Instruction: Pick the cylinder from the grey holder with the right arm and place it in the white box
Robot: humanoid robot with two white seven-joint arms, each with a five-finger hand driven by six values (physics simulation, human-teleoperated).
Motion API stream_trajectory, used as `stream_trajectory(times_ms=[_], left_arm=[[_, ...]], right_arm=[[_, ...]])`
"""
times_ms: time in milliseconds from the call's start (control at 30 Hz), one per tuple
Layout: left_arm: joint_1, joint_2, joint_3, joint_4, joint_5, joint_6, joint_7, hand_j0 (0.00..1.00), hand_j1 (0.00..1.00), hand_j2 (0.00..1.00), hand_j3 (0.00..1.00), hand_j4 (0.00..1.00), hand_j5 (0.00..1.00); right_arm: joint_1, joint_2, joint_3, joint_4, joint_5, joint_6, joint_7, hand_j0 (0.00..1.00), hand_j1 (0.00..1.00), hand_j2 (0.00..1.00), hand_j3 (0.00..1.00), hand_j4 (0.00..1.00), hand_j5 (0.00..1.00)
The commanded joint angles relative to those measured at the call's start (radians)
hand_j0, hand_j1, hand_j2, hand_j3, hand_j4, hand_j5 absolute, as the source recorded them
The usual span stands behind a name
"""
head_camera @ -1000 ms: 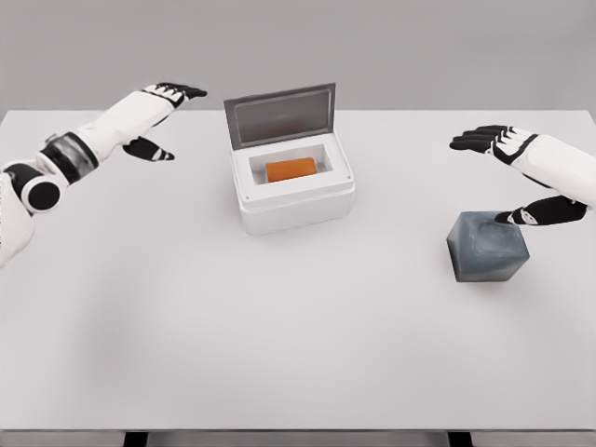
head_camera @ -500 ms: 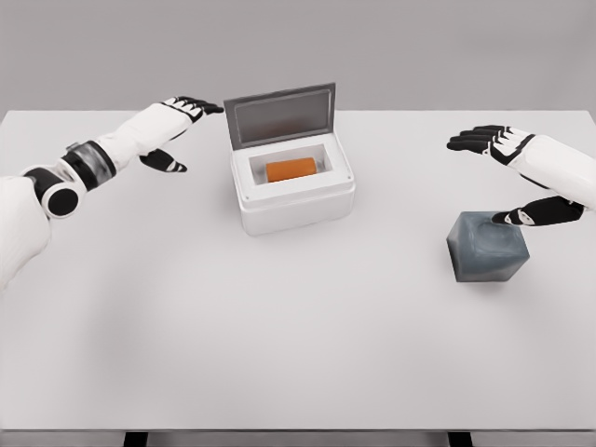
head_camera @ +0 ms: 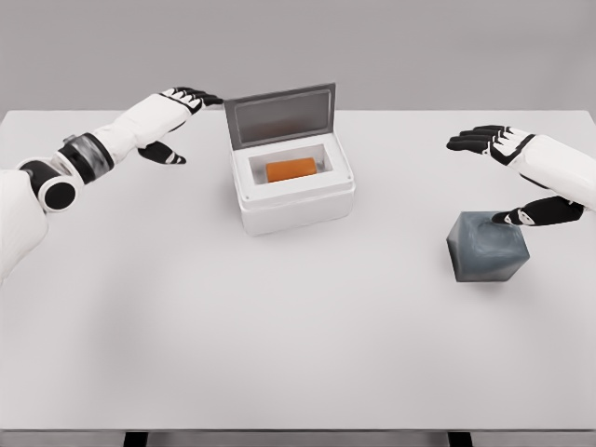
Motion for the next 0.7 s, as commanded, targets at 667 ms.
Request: stream_trajectory(times_ms=[667], left_arm=[[0.014, 0.010, 0.000, -0.082, -0.032, 0.000, 0.006, 1.00, 1.00, 1.00, 1.00, 1.00, 1.00]], right_arm=[[-0.002, 0.005, 0.000, 0.000, -0.003, 0.003, -0.001, 1.00, 1.00, 1.00, 1.00, 1.00, 1.00]])
